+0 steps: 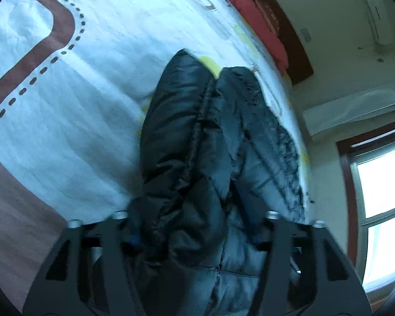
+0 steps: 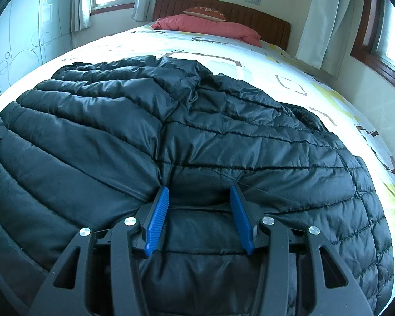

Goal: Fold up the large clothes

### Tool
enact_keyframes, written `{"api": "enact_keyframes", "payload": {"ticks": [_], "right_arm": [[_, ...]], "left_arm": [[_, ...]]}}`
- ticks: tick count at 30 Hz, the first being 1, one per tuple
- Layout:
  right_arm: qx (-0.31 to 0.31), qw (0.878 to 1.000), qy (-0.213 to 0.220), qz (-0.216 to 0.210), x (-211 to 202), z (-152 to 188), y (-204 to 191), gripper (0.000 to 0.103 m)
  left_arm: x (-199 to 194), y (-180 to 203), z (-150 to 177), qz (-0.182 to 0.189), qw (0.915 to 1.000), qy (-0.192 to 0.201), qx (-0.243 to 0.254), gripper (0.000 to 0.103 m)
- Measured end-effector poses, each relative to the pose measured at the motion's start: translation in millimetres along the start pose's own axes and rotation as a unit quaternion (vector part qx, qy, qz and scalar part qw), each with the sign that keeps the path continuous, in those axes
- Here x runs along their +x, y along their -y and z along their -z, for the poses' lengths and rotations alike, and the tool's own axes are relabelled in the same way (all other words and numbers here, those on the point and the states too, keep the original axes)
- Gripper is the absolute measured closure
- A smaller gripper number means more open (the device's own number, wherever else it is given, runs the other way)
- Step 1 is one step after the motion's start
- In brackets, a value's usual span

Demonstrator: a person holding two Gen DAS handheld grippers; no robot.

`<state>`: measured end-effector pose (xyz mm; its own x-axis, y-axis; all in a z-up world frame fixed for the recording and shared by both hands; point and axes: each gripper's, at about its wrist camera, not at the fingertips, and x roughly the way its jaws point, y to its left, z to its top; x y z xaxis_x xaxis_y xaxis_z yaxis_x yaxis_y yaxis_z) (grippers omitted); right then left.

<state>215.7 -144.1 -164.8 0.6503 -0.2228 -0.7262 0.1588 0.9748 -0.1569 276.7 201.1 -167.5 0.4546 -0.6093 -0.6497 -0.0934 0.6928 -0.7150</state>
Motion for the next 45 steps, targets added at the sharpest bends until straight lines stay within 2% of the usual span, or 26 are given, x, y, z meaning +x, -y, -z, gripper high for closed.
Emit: {"api": "enact_keyframes", "payload": {"ticks": [1,3,7,14,18,25,30,39,45], "right_arm": [[0.0,1.0,0.0,0.0,0,0,0,0.054],[0.0,1.0,0.0,0.001,0,0,0,0.054],[0.001,1.0,0.0,0.0,0,0,0,0.054],[0.021,1.0,0.001,-0.004,-9,-6,13,0.054],[0.04,0.999,0.011,0.016,-25,-11,44,0.054],[0.057,0.994,0.001,0.098,-36,-2,126,0.053],[0.066,0.989,-0.011,0.134,-34,17,167,0.053],[0.086,0.989,-0.028,0.117,-5,41,176,0.053],[0.085,0.989,-0.019,0.121,-2,47,173,0.053]], "left_arm": [[-4,6,1,0.0,0.9999,0.007,0.01,0.066],[-12,19,4,-0.01,0.9992,0.023,0.031,0.073],[-23,54,10,-0.015,0.9957,0.055,0.072,0.078],[-32,98,24,-0.025,0.989,0.079,0.122,0.079],[-34,111,26,-0.022,0.9876,0.08,0.133,0.079],[-36,129,34,-0.037,0.9835,0.085,0.156,0.079],[-31,145,42,-0.056,0.9778,0.091,0.18,0.079],[-23,164,53,-0.085,0.9697,0.092,0.21,0.079],[-9,191,72,-0.115,0.9542,0.095,0.259,0.079]]}}
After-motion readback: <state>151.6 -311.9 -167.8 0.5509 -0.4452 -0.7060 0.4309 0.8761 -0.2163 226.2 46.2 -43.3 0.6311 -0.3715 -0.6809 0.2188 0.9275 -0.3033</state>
